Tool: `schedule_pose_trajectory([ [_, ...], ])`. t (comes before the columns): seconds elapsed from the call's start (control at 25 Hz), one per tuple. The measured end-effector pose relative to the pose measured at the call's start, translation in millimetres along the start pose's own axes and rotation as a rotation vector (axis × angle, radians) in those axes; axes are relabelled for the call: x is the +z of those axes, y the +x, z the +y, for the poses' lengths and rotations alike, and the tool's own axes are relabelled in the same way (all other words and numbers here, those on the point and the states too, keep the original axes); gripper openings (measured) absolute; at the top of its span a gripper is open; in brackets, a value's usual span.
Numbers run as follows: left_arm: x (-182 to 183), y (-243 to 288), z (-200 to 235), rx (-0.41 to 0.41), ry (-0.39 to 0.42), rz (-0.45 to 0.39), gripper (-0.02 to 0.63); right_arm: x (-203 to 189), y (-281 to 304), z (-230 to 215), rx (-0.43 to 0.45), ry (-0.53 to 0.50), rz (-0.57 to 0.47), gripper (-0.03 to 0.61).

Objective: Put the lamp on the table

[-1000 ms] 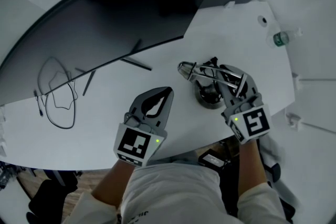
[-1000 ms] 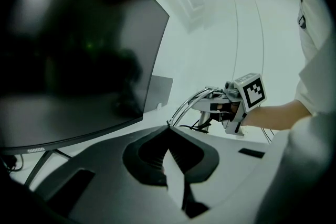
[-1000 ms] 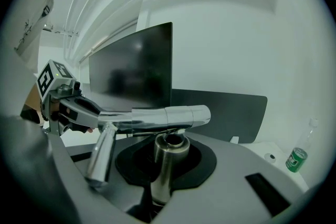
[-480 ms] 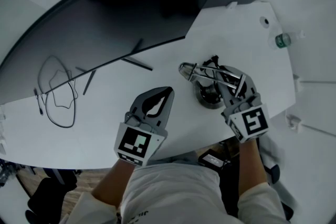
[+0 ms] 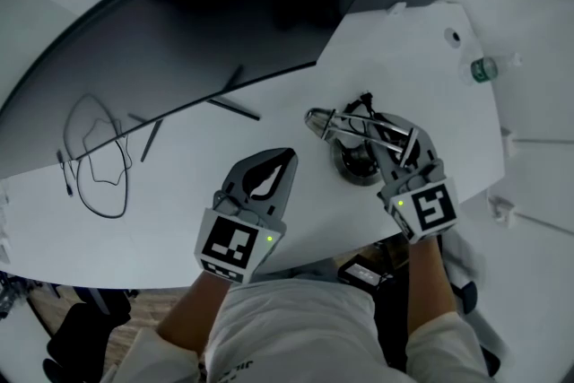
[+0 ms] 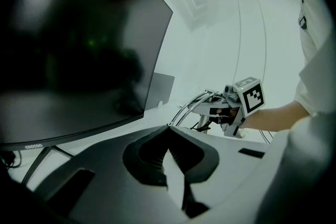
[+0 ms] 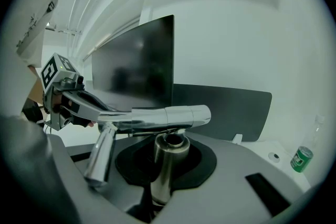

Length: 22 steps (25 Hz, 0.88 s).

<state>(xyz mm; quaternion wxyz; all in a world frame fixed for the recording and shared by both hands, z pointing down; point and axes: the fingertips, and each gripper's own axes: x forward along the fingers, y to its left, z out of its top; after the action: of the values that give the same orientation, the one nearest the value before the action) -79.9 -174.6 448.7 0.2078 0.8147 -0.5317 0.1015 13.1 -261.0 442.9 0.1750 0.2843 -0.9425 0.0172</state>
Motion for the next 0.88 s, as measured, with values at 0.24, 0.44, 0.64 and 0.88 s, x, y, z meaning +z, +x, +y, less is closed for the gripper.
schedule_pose_trajectory([
  [0.24,1.4,1.4,-1.4,0.001,0.0,-0.005,0.003,-2.1,-2.2,1.2,-0.007,-0.009,-0.008,0.048],
  [0.44,1.4,-2.2,-2.8,-0.002,-0.004,0.003,0.003,-2.1,-4.5,5.5,-0.007,-0.034,-0.021,0.048],
  [0.64,-0.5,-3.1,-3.7,0.0,0.002,-0.008,0.003,-2.8,-7.4,8.8,-0.021,-0.037,-0.042,0.049],
  [0.88,-1.6,-5.5,-7.3,-0.006,-0.003,0.009,0.003,-5.4,-12.6,11.0,-0.031,-0.043,-0.062,0.049],
])
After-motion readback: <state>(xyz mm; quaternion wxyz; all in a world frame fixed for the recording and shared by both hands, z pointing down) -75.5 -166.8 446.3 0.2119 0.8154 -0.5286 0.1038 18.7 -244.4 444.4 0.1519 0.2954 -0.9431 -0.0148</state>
